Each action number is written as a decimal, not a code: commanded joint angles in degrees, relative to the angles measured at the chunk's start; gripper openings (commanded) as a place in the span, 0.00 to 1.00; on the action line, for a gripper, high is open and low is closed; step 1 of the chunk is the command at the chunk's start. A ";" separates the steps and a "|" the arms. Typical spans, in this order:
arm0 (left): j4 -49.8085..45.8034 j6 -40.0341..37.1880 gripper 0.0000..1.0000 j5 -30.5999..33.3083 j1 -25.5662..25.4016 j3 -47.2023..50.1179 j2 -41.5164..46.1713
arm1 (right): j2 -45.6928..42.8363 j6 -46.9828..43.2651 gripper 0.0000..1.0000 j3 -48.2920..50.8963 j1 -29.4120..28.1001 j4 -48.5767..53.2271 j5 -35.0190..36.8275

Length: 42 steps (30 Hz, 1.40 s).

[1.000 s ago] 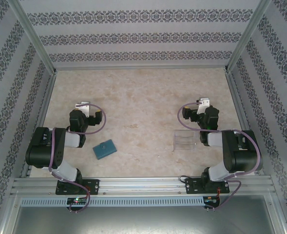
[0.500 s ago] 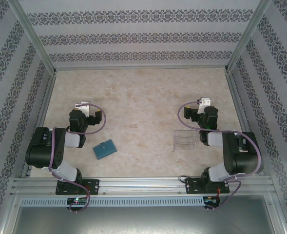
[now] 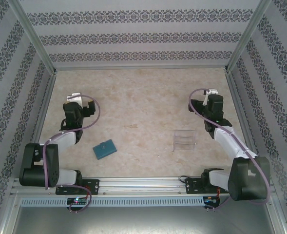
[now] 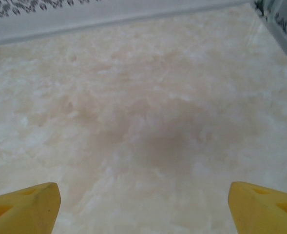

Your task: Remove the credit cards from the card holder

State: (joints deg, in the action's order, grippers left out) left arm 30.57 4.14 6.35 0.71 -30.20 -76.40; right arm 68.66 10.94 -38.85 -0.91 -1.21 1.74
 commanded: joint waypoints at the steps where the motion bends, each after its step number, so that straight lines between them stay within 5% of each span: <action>1: -15.51 6.93 1.00 2.88 -0.80 -5.12 3.01 | -1.93 6.92 0.85 -4.30 -0.24 18.55 -1.84; 7: -41.16 14.48 1.00 -2.70 -0.80 -17.50 2.65 | -3.38 10.98 0.74 -7.88 -0.24 33.88 -7.57; 18: -75.12 10.12 1.00 -13.49 -0.80 -35.67 -1.01 | -5.72 13.32 0.34 -8.43 -0.30 48.31 -6.69; 26: -74.18 4.68 1.00 -7.17 -0.80 -33.80 1.81 | -2.87 13.45 0.31 -8.09 -1.76 48.68 -6.13; 42: -73.10 4.56 1.00 -8.19 -0.80 -32.61 1.79 | 3.52 13.26 0.30 -8.00 -3.75 47.91 -6.52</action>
State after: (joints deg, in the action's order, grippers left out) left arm -41.21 9.63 -2.74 0.69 -63.22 -75.35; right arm 71.24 23.90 -46.02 -4.03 46.09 -5.43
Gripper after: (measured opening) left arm 0.998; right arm 0.298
